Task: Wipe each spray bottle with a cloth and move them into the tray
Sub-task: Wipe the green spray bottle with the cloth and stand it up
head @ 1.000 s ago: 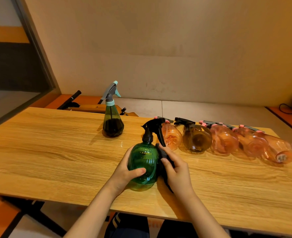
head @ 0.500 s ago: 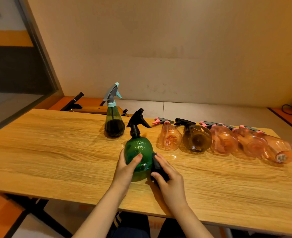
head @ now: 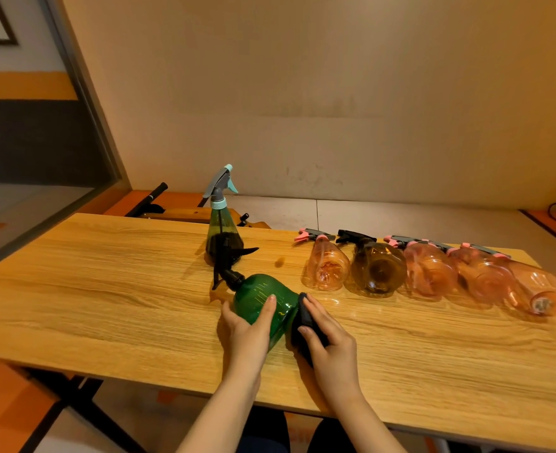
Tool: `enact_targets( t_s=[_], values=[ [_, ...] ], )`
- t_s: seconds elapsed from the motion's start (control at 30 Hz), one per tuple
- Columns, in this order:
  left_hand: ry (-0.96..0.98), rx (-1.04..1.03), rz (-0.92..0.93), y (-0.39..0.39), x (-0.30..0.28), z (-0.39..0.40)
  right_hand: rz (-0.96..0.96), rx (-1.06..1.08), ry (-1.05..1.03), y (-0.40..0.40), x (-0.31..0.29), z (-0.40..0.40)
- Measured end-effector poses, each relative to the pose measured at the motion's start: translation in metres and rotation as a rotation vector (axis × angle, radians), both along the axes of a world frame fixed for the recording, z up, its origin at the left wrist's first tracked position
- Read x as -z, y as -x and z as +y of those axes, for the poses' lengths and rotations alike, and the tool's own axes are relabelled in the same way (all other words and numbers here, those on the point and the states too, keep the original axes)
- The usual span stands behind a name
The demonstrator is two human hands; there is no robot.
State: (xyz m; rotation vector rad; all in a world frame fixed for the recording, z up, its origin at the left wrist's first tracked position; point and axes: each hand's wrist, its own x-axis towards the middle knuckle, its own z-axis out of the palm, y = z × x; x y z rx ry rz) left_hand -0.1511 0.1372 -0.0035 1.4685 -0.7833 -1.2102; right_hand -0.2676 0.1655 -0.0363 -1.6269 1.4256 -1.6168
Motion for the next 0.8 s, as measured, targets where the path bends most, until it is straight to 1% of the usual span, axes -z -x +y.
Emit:
enact_targets(
  t_s=[0.1, 0.17, 0.23, 0.27, 0.33, 0.43, 0.53, 0.67, 0.73, 0.8],
  values=[
    [0.002, -0.008, -0.327, -0.004, -0.005, 0.003, 0.011, -0.010, -0.007, 0.000, 0.002, -0.001],
    [0.117, -0.017, -0.503, -0.009, -0.006, 0.005, 0.047, -0.024, -0.019, 0.000, 0.003, -0.001],
    [0.239, 0.019, -0.715, -0.018, -0.006, 0.003, 0.112, -0.035, -0.003, -0.001, 0.004, -0.001],
    [0.274, 0.069, -0.829, -0.023, -0.008, 0.000, 0.146, -0.041, 0.011, -0.002, 0.005, -0.001],
    [0.266, 0.212, -1.033, -0.032, -0.011, -0.007, 0.181, -0.056, 0.017, -0.002, 0.005, -0.001],
    [0.264, 0.392, -1.246, -0.041, -0.018, -0.015, 0.182, -0.071, 0.002, -0.001, 0.005, -0.002],
    [0.283, 0.569, -1.357, -0.050, -0.027, -0.024, 0.173, -0.073, 0.003, -0.001, 0.004, -0.001],
    [0.232, 0.941, -1.324, -0.066, -0.045, -0.039, 0.112, -0.065, -0.032, -0.002, 0.003, -0.002],
    [0.228, 1.033, -1.306, -0.069, -0.050, -0.046, 0.094, -0.058, -0.040, -0.002, 0.001, -0.001],
    [0.238, 1.051, -1.275, -0.072, -0.048, -0.053, 0.085, -0.053, -0.043, -0.002, -0.001, 0.000]
  ],
)
